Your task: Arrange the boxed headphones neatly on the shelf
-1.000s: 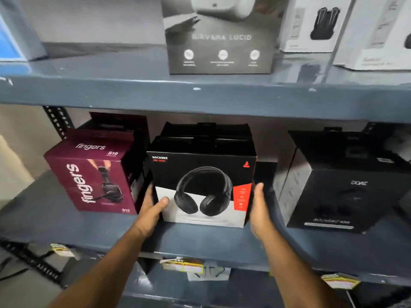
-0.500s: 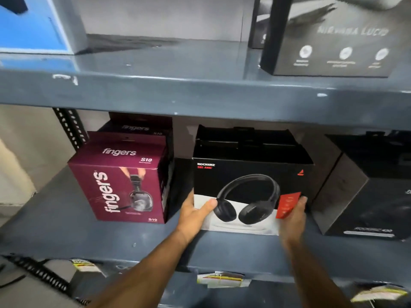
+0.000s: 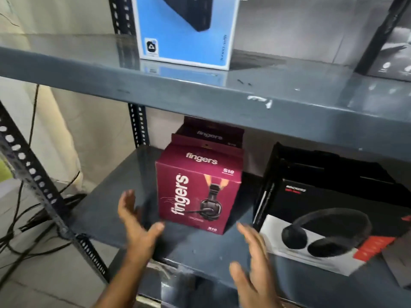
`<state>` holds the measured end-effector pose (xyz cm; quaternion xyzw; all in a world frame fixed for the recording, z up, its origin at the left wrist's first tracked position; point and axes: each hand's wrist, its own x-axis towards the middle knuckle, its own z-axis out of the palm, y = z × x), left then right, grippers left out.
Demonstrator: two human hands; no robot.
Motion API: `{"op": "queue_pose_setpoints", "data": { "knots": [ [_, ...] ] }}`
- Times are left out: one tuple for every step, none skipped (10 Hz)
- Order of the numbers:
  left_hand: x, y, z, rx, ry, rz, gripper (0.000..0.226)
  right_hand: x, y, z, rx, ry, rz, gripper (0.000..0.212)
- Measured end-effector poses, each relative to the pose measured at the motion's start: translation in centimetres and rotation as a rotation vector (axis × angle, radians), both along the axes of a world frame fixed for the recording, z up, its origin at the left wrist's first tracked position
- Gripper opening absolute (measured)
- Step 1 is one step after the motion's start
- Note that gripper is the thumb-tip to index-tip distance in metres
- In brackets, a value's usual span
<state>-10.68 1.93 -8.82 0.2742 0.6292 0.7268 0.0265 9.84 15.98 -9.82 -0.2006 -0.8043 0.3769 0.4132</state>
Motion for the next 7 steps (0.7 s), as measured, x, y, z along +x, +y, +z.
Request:
{"op": "queue_pose_setpoints", "data": {
  "knots": [
    [-6.1, 1.1, 0.8, 0.002, -0.103, -0.170, 0.149, -6.2, -0.6, 1.5, -0.331, 0.105, 0.045, 0.069],
    [-8.5, 3.3, 1.1, -0.103, -0.226, -0.499, 0.135, -11.7, 2.3, 4.1, -0.835, 0.239, 0.058, 0.074],
    [-9.3, 3.9, 0.1, -0.114, -0.259, -0.575, 0.106, -12.3, 3.4, 4.1, -0.995, 0.209, 0.039, 0.070],
    [-9.6, 4.2, -1.3, -0.094, -0.304, -0.534, 0.075, -13.2, 3.3, 2.1, -0.991, 0.248, -0.113, 0.071],
    [-9.5, 4.0, -2.0, -0.069, -0.278, -0.481, 0.063, -13.5, 2.8, 1.7, -0.901, 0.264, -0.252, 0.056],
    [-9.1, 3.6, -1.8, -0.061, -0.249, -0.485, 0.051, -13.3, 2.4, 1.6, -0.811, 0.297, -0.308, 0.053],
    [-9.1, 3.4, -1.0, -0.021, -0.226, -0.493, 0.057, -13.5, 2.2, 2.2, -0.840, 0.307, -0.276, 0.053]
  ]
}}
